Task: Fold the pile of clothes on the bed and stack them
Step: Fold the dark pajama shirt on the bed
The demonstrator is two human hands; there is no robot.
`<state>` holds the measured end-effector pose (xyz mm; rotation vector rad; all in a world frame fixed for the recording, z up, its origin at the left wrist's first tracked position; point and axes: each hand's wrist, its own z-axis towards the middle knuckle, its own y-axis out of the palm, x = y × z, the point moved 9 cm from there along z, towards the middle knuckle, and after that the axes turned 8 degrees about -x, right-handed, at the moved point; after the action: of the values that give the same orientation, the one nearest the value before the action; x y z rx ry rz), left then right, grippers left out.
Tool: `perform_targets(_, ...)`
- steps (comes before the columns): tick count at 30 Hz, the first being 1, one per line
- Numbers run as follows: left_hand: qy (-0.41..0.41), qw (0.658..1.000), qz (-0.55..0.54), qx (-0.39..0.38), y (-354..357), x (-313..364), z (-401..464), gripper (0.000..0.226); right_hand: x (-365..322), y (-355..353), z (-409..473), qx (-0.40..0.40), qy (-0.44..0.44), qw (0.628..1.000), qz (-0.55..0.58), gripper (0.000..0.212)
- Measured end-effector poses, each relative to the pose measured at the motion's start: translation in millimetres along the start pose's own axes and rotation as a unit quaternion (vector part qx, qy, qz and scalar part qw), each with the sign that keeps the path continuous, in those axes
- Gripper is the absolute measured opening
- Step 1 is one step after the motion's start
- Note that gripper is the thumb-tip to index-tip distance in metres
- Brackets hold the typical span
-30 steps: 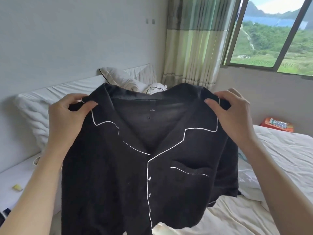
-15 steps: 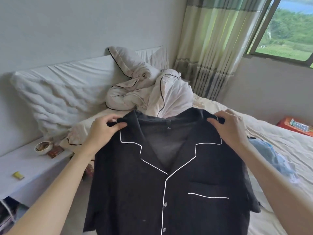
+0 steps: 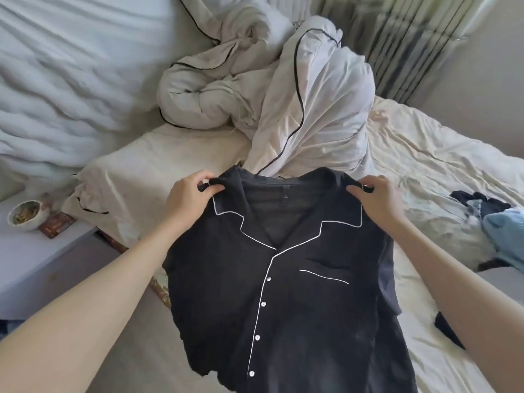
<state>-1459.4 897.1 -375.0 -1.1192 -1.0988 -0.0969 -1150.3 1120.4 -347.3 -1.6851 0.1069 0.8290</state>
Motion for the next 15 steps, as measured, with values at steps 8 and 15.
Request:
perform_targets(8, -0.079, 0.997, 0.013, -0.012, 133.4, -101.9, 120.1, 0.02, 103.4, 151.8, 131.5, -0.089, 0.058, 0.994, 0.002, 0.02)
perform_targets(15, -0.111, 0.993, 0.021, -0.031, 223.9, -175.8, 164.2, 0.018, 172.0, 235.0, 183.8, -0.094, 0.079, 0.992, 0.005, 0.018)
